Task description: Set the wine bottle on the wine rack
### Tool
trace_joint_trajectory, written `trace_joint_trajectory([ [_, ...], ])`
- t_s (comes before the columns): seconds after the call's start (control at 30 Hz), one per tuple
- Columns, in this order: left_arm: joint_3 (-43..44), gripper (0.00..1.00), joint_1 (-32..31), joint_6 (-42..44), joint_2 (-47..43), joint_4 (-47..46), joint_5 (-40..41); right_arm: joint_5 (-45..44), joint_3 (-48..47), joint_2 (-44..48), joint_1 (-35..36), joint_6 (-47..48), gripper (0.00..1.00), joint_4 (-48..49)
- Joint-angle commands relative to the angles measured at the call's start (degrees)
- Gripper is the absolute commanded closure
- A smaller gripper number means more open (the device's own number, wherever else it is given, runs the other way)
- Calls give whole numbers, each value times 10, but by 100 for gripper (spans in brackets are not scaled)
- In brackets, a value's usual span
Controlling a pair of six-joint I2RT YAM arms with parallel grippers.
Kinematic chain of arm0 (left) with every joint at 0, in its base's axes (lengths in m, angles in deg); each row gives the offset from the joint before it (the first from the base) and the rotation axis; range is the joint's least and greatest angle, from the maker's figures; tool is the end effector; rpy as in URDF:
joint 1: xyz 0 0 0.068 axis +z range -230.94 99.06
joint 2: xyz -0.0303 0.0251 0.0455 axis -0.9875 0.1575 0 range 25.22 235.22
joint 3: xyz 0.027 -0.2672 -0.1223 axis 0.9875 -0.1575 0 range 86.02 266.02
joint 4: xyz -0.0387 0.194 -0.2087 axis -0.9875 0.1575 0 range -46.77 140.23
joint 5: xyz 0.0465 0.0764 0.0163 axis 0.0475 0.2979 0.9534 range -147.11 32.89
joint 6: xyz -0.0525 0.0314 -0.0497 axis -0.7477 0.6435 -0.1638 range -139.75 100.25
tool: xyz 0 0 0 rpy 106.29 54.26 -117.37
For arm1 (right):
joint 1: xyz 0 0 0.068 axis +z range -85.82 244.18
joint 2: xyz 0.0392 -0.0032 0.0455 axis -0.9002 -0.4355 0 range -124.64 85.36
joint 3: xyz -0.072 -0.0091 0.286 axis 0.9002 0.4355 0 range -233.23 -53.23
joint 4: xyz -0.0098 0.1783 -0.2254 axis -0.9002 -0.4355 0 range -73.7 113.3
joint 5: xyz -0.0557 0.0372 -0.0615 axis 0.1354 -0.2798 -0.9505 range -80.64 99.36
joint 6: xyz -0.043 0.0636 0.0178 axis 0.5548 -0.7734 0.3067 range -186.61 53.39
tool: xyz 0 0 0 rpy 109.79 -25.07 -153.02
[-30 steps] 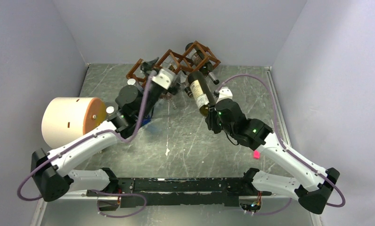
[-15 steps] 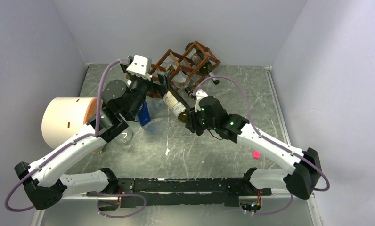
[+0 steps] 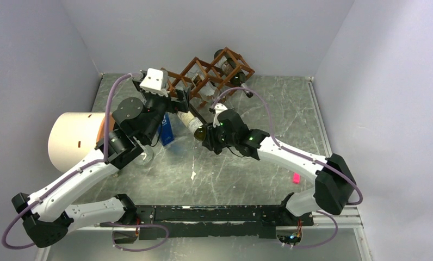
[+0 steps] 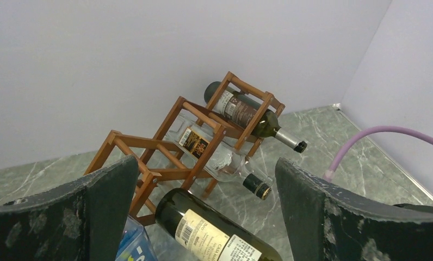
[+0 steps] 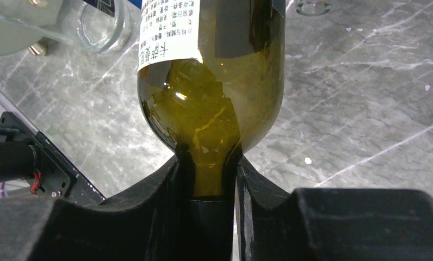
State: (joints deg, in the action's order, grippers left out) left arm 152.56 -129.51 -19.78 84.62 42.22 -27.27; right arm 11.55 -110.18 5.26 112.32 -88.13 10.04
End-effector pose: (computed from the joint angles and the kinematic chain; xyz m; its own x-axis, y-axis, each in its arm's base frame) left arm 0.2028 -0.1789 0.4728 0.0937 -0.1069 -0.9898 0.3245 0.9432 -0.0711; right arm 0.2376 0.2690 0.2602 -0.6490 -0.1750 -0.7404 -0.5661 0.7612 0.3164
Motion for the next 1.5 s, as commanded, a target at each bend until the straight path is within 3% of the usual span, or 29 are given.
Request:
trace_joint_trajectory([
  [0.0,-5,1,2,-8,-15,-4,16,-3,-38,-2,6,-16,100,124],
  [0.63,-5,1,2,-17,-18,12,17,-94,-70,-59,28,-95,100,197],
  [0.97,16,1,2,-30,-18,37,7,-145,-121,-154,40,-119,100,276],
  [1.37,23,0,2,-39,-26,56,0,-122,-216,-246,38,-84,100,256],
  [1.47,27,1,2,-41,-24,61,0,-114,-237,-259,33,-72,92,244],
])
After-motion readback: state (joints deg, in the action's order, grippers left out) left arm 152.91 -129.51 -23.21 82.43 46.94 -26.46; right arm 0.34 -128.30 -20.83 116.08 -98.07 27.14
